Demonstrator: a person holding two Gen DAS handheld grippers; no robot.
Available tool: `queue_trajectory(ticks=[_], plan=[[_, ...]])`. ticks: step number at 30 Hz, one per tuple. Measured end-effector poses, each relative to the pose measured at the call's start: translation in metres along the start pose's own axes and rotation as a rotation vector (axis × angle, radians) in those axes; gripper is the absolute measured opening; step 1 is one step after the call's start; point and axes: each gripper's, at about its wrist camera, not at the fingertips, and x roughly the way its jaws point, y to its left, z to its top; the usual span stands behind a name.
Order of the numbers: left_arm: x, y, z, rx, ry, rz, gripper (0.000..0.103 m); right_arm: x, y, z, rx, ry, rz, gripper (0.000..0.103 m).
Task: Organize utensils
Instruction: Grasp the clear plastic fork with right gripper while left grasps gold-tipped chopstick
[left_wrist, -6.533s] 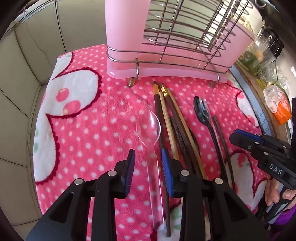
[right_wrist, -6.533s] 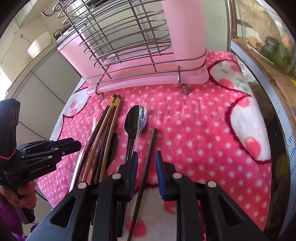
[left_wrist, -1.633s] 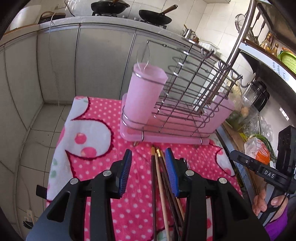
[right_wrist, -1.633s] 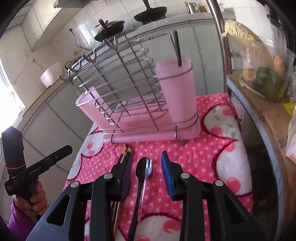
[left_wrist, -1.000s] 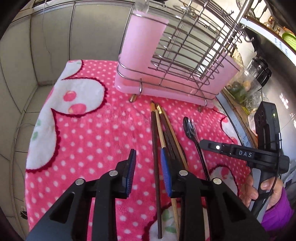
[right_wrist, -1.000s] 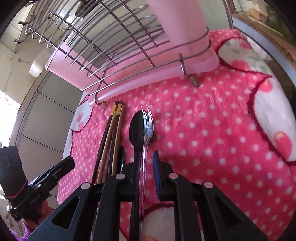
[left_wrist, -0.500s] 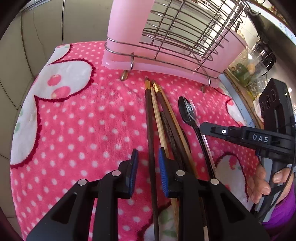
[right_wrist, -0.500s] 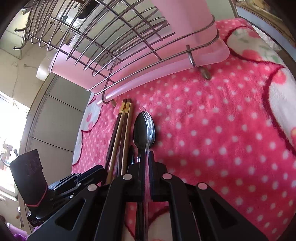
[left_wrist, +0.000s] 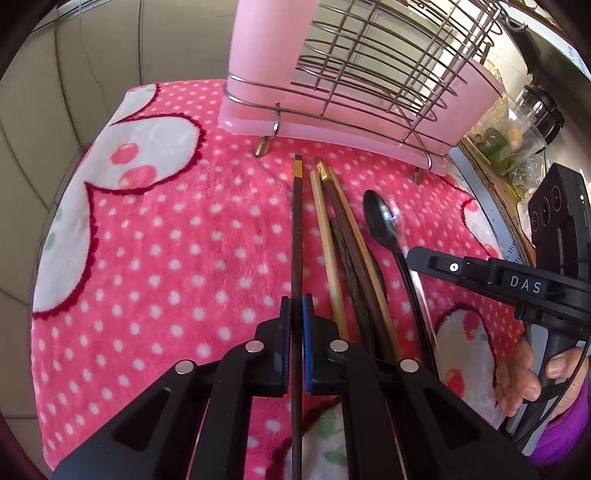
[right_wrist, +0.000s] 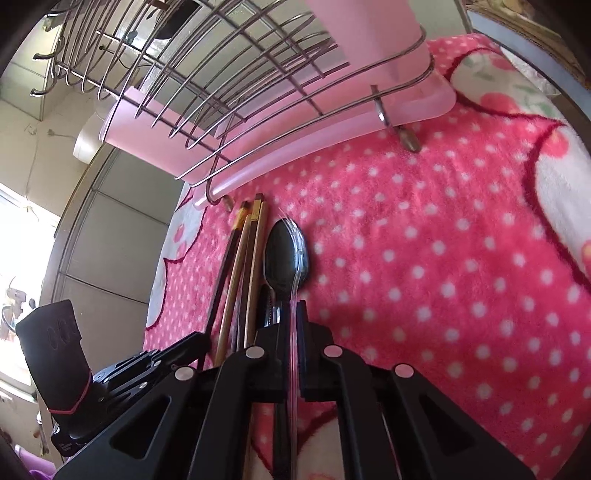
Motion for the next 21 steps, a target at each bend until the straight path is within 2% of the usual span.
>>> queue_trajectory(ticks=[4,9,12,14,16,19,21], plan=[[-0.008,0.007,-0.004,-0.023,0.002,0.021,0.005,-0.014,-0.007,0.001,0.007,-0.024,-0.018,0.003],[-0.01,0.009,-0.008,-0.043,0.034,0.034,0.005,-0.029,-0.018,0.002,0.02,-0.032,-0.081,0.003],[-0.008,0.005,-0.009,-0.026,0.05,0.046,0.006,-0.031,-0.025,0.004,0.018,-0.008,-0.108,0.003],[-0.006,0.006,-0.006,-0.025,0.086,0.033,0.009,-0.031,-0.028,0.003,0.018,0.012,-0.11,0.006],[-0.005,0.008,-0.002,-0.028,0.121,0.007,0.016,-0.031,-0.029,0.002,0.012,0.02,-0.118,0.009],[-0.01,0.01,0.008,-0.008,0.109,0.027,0.022,-0.035,-0.031,0.003,-0.002,0.018,-0.129,0.019],[-0.014,0.01,0.018,0.005,0.101,0.03,0.024,-0.041,-0.032,0.006,-0.011,0.012,-0.129,0.021]])
